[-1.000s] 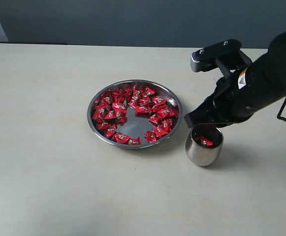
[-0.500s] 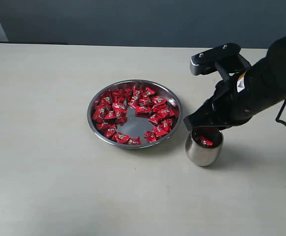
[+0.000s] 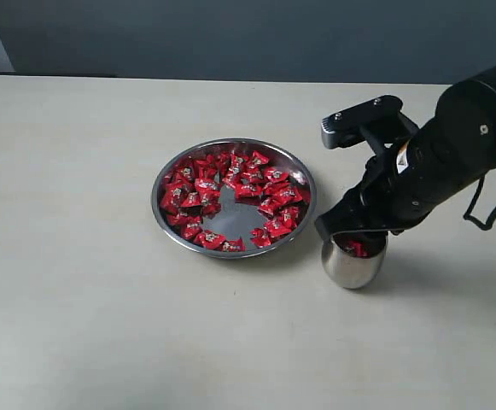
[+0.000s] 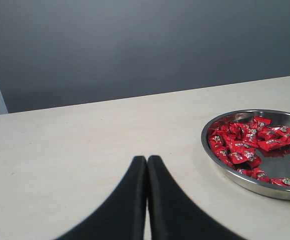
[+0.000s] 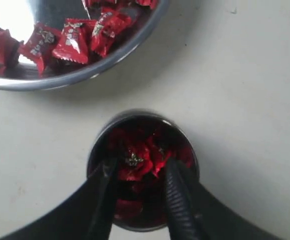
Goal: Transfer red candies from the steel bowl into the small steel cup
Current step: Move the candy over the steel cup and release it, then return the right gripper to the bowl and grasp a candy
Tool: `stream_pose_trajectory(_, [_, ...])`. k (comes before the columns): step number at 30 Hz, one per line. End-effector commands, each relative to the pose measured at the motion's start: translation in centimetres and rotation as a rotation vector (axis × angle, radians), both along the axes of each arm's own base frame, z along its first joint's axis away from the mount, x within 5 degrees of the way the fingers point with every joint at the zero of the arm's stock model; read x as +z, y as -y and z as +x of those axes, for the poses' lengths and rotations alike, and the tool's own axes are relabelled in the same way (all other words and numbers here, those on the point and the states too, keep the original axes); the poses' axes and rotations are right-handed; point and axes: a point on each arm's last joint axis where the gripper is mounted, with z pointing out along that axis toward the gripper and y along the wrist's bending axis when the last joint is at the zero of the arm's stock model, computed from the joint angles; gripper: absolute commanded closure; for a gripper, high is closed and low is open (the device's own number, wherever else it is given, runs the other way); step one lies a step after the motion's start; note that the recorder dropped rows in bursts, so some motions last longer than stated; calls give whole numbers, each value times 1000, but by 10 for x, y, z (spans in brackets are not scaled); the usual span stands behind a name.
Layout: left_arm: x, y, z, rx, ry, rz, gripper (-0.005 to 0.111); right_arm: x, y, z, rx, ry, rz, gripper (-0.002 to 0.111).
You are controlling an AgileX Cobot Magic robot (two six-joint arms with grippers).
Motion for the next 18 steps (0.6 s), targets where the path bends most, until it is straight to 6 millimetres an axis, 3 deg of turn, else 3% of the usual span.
stream_pose_trajectory(1, [-1, 0, 0, 1, 5, -2, 105, 16, -6, 13, -11, 81, 58, 75])
stream_pose_trajectory(9, [-1, 0, 0, 1, 5, -2, 105, 49, -47, 28, 111, 222, 225, 75])
stream_pose_trajectory(12, [-1, 0, 0, 1, 5, -2, 105, 46, -63, 37, 140, 218, 244, 75])
stream_pose_trajectory(18, [-1, 0, 0, 1, 5, -2, 105, 15, -97, 61, 199, 150, 237, 75])
